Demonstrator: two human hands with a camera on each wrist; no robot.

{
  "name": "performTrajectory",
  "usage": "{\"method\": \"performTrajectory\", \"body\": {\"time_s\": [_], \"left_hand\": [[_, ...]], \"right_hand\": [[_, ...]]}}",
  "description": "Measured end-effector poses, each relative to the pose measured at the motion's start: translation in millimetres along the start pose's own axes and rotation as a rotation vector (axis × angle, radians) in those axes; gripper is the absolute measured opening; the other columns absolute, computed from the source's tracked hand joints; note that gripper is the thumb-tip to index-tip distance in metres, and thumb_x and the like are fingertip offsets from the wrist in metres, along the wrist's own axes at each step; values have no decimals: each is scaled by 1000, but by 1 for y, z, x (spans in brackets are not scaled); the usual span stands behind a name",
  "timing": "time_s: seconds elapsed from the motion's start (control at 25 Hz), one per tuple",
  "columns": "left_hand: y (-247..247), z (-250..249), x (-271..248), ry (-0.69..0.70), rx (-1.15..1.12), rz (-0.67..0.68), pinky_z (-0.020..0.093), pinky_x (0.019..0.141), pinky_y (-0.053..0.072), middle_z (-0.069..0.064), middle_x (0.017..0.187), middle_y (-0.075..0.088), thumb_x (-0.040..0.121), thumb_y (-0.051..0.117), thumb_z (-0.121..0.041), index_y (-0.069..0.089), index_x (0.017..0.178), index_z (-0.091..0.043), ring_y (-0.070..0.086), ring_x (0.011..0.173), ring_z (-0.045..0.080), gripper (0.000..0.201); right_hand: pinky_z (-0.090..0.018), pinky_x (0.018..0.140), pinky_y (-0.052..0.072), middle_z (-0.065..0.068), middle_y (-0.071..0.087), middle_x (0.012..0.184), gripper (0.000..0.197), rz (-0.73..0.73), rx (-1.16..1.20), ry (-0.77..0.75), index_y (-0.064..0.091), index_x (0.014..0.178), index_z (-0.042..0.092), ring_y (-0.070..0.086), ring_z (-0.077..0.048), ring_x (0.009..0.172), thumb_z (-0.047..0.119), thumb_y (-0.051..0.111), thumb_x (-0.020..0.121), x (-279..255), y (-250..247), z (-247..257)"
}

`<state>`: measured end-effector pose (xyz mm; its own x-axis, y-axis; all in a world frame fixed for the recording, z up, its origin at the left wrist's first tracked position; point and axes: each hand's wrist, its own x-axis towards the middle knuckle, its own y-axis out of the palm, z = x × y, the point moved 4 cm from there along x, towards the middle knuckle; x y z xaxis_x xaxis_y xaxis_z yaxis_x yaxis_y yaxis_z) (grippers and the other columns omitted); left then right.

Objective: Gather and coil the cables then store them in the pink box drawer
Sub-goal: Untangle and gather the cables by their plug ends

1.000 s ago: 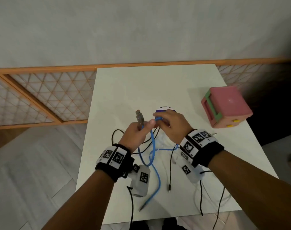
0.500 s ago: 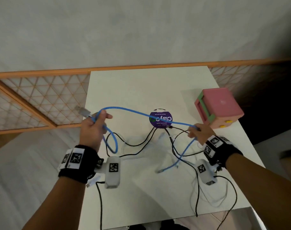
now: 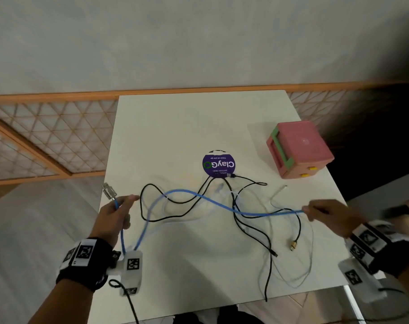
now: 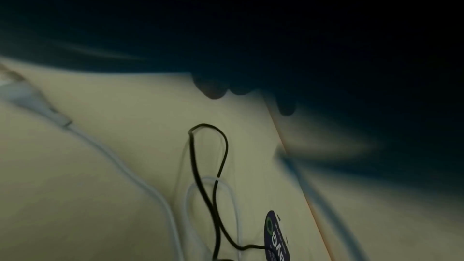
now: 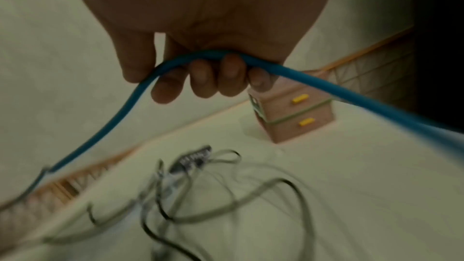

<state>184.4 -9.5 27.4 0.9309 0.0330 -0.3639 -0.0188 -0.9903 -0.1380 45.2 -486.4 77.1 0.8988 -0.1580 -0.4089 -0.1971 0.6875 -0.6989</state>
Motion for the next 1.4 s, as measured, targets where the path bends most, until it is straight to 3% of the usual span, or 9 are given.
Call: {"method": "performTrajectory", "body": {"time_s": [0.2, 0.32, 0.56, 0.68, 0.8, 0.88, 1.0, 1.12, 1.4], "left_hand": [[-22, 15, -18, -91, -419, -198, 27, 47, 15, -11, 41, 26, 99, 36, -33, 54, 81, -22, 10, 46, 15, 27], [-30, 23, -29, -37, -473, -267, 17, 44, 43, -9, 45, 43, 102, 33, -23, 56, 78, -25, 37, 38, 9, 33], [-20, 37, -48, -71, -632, -299, 19, 54, 53, -5, 55, 59, 97, 36, -5, 58, 91, -22, 54, 46, 8, 28], [-7, 34, -58, -107, -641, -326, 19, 45, 49, -3, 59, 59, 92, 38, 1, 52, 81, -21, 48, 40, 9, 29], [7, 28, -62, -199, -654, -344, 17, 38, 38, -5, 57, 45, 90, 40, -5, 44, 71, -22, 38, 37, 8, 26], [14, 22, -59, -233, -678, -320, 19, 38, 34, -7, 53, 38, 93, 44, -14, 39, 68, -22, 33, 37, 8, 26], [27, 9, -51, -262, -601, -227, 24, 45, 30, -7, 49, 34, 97, 45, -28, 38, 65, -21, 28, 39, 10, 33], [49, -8, -43, -241, -475, -85, 21, 42, 26, -4, 50, 32, 99, 44, -28, 45, 69, -15, 25, 38, 8, 33], [99, -59, -37, -218, -522, 186, 17, 38, 18, -8, 54, 17, 92, 49, -45, 57, 103, -9, 19, 41, 6, 38]], "right_hand": [[-29, 74, 37, 5, 53, 71, 24, 108, -297, 259, 48, 65, 30, 57, -17, 77, 36, 57, 87, -18, 35, -96], [-38, 86, 38, -1, 58, 93, 22, -6, -347, 269, 52, 76, 40, 56, -27, 101, 24, 62, 85, -9, 34, -110], [-40, 84, 43, -18, 60, 102, 14, -345, -149, 159, 62, 95, 6, 56, -38, 100, 13, 58, 84, 89, 7, -33], [-38, 94, 41, -24, 55, 123, 41, -106, -90, 319, 53, 118, 0, 51, -38, 116, 31, 49, 92, 144, 35, 4], [-36, 106, 38, -17, 34, 147, 69, 249, -591, 324, 20, 145, 13, 41, -31, 130, 32, 54, 88, 152, 60, 13], [-33, 102, 43, -13, 44, 141, 67, 335, -666, 225, 27, 142, 13, 48, -27, 125, 31, 58, 85, 156, 64, 17], [-23, 61, 56, -10, 72, 88, 32, 145, 445, 452, 48, 121, 8, 72, -13, 70, 23, 50, 92, 156, 60, 36], [-24, 50, 51, -5, 65, 45, 18, -127, 1173, 260, 50, 81, 10, 62, -15, 41, 17, 43, 96, 143, 51, 78], [-17, 51, 42, 0, 48, 40, 39, 135, 607, -442, 43, 129, 33, 46, -14, 39, 14, 42, 96, 49, 79, 222]]}}
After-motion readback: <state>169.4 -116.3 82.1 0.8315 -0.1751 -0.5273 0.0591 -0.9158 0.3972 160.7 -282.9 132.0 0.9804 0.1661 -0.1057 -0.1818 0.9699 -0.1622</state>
